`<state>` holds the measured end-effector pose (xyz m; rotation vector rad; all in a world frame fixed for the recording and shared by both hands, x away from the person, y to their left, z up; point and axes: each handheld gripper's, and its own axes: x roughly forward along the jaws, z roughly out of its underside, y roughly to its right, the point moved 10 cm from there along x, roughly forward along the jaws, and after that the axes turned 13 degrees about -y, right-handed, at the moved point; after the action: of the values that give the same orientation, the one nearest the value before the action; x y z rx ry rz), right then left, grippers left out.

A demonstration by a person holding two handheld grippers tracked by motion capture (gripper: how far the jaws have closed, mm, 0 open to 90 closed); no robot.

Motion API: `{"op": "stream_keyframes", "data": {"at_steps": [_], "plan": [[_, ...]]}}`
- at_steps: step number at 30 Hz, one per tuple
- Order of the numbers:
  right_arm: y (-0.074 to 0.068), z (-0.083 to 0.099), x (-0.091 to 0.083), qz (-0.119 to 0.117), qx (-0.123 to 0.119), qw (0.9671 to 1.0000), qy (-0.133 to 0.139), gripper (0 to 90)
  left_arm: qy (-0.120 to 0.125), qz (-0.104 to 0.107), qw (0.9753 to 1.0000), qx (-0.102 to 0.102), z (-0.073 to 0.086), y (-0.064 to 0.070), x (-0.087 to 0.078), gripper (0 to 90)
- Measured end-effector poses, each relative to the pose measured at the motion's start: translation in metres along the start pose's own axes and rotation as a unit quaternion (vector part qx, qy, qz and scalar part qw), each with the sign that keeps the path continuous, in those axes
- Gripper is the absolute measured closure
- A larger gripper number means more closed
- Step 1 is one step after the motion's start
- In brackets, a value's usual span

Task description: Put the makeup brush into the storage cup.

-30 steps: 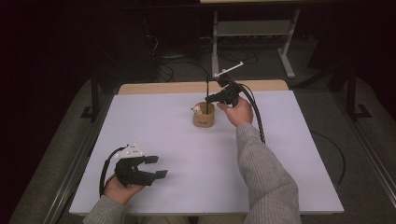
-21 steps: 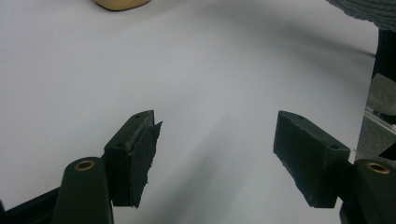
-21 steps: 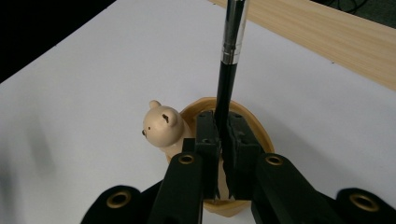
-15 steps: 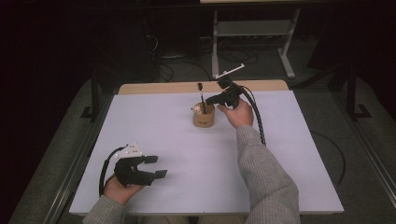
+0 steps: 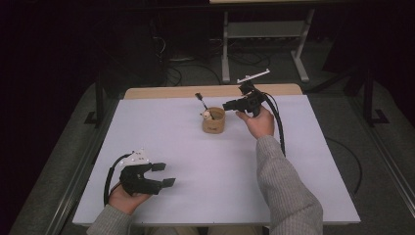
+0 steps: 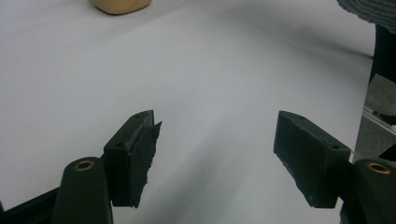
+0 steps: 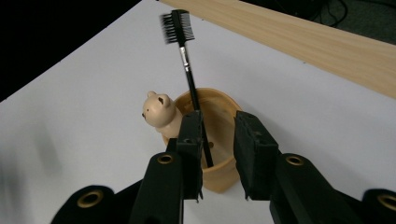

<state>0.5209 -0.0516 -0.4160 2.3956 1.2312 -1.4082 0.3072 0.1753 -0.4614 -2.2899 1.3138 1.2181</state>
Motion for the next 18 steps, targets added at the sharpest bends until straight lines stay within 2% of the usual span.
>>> {"op": "stream_keyframes", "data": {"at_steps": [5, 10, 13, 16, 18], "plan": [[-0.001, 0.005, -0.006, -0.004, 0.010, 0.9999, 0.007, 68.0, 0.000, 0.000, 1.0000, 0.005, -0.001, 0.001, 0.001, 29.1], [-0.001, 0.012, -0.012, 0.003, -0.001, 1.0000, 0.005, 64.6, 0.000, 0.000, 1.0000, 0.009, -0.001, 0.002, 0.001, 28.8], [-0.002, 0.015, -0.014, 0.000, -0.001, 1.0000, 0.007, 61.5, 0.002, 0.001, 1.0000, 0.004, -0.001, 0.003, 0.001, 28.4], [-0.003, 0.020, -0.017, -0.004, 0.003, 0.9999, 0.011, 59.6, -0.001, -0.002, 1.0000, 0.009, -0.001, 0.002, 0.001, 28.2], [-0.003, 0.024, -0.018, -0.007, 0.009, 0.9998, 0.014, 57.9, 0.006, 0.003, 1.0000, 0.002, -0.003, 0.004, 0.001, 28.0]]}}
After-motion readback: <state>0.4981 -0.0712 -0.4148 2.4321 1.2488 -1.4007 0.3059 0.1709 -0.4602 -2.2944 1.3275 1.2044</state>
